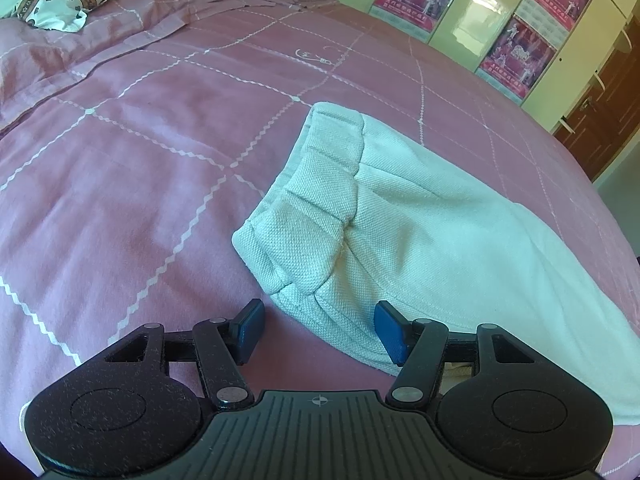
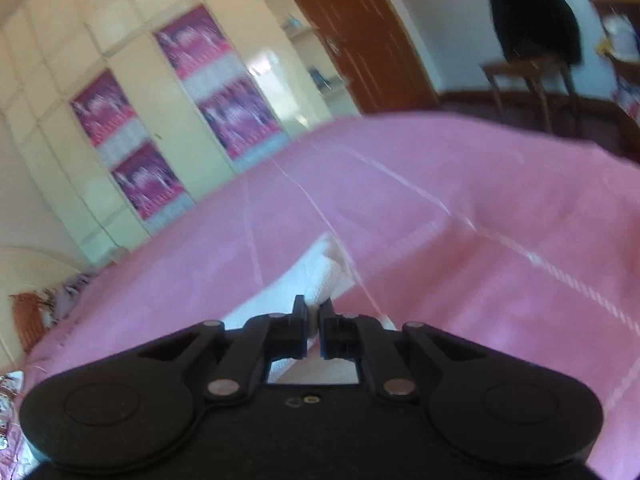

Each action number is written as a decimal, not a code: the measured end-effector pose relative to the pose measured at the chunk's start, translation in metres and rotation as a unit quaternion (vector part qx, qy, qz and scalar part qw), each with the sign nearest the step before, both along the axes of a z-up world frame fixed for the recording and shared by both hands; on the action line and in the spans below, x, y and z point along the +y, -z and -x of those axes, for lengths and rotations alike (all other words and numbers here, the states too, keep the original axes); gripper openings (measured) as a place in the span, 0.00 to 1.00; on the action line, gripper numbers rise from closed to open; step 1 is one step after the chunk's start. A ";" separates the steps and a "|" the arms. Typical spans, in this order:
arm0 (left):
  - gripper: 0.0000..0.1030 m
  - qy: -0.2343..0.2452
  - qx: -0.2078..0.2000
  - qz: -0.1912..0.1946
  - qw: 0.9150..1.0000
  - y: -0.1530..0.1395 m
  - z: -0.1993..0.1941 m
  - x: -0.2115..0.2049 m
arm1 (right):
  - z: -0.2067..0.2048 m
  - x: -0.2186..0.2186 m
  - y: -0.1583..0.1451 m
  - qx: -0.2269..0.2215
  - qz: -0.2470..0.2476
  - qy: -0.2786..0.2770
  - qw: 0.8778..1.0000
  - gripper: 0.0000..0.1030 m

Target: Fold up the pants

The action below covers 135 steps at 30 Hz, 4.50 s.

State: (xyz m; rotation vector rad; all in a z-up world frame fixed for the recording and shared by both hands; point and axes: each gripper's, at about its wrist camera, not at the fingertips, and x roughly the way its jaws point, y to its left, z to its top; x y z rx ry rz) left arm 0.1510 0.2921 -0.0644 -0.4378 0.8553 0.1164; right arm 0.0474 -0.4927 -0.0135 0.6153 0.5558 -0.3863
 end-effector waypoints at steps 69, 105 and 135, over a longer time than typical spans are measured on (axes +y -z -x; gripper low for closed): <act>0.25 -0.088 -0.126 0.077 0.985 0.000 0.013 0.036 | -0.375 0.394 0.081 0.088 -0.002 -0.568 0.819 0.03; 0.55 0.079 -0.065 -0.070 0.992 -0.026 -0.003 -0.063 | -0.020 0.030 0.009 0.012 0.036 -0.025 0.999 0.30; 0.63 0.071 -0.081 -0.026 0.994 -0.015 -0.002 -0.052 | 0.075 0.008 0.082 -0.107 -0.179 0.070 0.975 0.21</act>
